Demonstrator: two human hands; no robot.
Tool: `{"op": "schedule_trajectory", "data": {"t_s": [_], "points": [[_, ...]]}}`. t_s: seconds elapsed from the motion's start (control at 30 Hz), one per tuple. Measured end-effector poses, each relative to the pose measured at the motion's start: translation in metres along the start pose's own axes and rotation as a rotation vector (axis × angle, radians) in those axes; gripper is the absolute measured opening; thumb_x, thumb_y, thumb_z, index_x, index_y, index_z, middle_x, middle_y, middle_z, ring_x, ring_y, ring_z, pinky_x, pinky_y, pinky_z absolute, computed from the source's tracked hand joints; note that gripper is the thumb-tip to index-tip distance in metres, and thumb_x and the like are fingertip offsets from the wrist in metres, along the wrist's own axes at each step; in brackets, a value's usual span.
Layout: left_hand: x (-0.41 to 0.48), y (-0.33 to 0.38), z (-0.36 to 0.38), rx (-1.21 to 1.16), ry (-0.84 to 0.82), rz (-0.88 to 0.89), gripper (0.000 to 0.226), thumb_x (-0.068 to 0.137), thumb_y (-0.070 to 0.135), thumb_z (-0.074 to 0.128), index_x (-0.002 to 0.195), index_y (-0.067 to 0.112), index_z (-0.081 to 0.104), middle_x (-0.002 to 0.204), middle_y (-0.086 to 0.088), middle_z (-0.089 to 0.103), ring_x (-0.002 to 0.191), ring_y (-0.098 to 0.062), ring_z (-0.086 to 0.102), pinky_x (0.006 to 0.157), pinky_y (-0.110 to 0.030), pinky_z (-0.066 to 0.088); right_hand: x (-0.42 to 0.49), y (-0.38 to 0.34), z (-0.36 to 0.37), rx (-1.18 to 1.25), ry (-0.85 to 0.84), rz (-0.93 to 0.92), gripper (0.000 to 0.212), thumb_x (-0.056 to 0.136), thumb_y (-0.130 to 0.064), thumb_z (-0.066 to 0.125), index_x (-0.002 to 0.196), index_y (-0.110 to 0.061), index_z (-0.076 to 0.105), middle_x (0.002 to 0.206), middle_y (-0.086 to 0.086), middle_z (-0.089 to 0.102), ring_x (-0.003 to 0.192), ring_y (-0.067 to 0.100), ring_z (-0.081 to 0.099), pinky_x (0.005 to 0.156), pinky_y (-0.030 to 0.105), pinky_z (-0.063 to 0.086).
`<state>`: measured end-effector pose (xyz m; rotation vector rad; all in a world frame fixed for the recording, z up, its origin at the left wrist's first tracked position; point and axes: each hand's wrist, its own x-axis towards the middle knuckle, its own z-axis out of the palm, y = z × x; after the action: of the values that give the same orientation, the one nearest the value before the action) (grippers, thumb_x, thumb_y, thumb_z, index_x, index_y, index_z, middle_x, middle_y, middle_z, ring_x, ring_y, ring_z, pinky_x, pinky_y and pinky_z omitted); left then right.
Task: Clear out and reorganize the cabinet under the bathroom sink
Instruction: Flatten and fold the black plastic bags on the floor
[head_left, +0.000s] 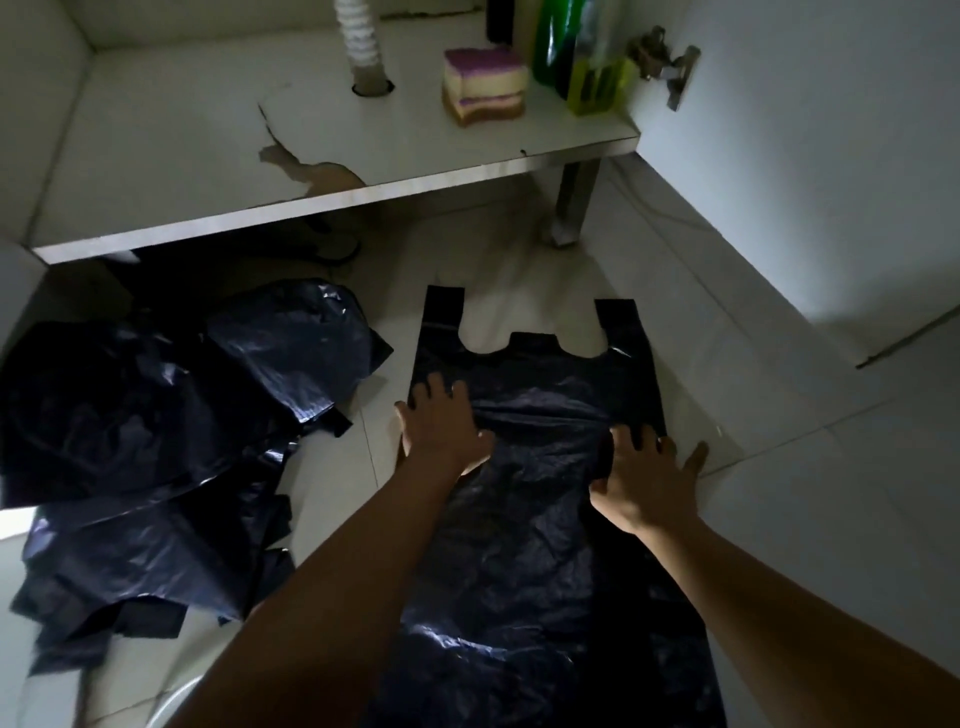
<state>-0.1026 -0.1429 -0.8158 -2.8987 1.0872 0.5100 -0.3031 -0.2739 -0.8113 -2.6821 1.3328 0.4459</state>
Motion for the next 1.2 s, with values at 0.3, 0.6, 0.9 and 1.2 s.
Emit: {"op": "schedule_trajectory", "data": {"t_s": [0.3, 0.6, 0.9, 1.2], "points": [[0.015, -0.015, -0.006, -0.04, -0.068, 0.093, 0.076, 0.09, 0.053, 0.055, 0.15, 0.02, 0.022, 0.155, -0.015, 0.017, 0.138, -0.037, 0.024, 0.108, -0.053, 0.031, 0.011, -0.019, -0.001, -0.067, 0.105, -0.108, 0.065, 0.081, -0.052, 0.058, 0.138, -0.028, 0.037, 0.138, 0.008, 0.045, 0.123, 0.033, 0.048, 0.107, 0.057, 0.034], [0.009, -0.067, -0.071, -0.127, 0.119, 0.223, 0.024, 0.086, 0.044, 0.057, 0.099, 0.025, 0.064, 0.101, -0.002, 0.07, 0.096, -0.027, 0.066, 0.077, -0.035, 0.055, 0.009, -0.055, -0.042, -0.066, -0.095, -0.097, 0.074, 0.088, -0.056, 0.053, 0.15, -0.03, 0.022, 0.151, 0.007, 0.032, 0.137, 0.032, 0.037, 0.114, 0.06, 0.023], [-0.02, -0.171, -0.174, 0.236, -0.099, -0.34, 0.049, 0.082, 0.056, 0.06, 0.121, 0.026, 0.065, 0.121, 0.0, 0.065, 0.109, -0.023, 0.064, 0.08, -0.035, 0.05, -0.013, -0.141, -0.124, 0.147, -0.432, -0.33, 0.065, 0.092, -0.047, 0.058, 0.15, -0.03, 0.034, 0.153, 0.003, 0.041, 0.135, 0.027, 0.044, 0.108, 0.038, 0.041], [-0.061, -0.215, -0.153, 0.131, -0.014, -0.486, 0.034, 0.082, 0.033, 0.066, 0.113, 0.02, 0.068, 0.119, -0.005, 0.065, 0.107, -0.026, 0.065, 0.071, -0.035, 0.051, -0.041, -0.25, -0.101, 0.379, -0.546, -0.531, 0.05, 0.094, -0.042, 0.059, 0.141, -0.026, 0.05, 0.141, 0.003, 0.054, 0.123, 0.019, 0.054, 0.09, 0.023, 0.041]]}}
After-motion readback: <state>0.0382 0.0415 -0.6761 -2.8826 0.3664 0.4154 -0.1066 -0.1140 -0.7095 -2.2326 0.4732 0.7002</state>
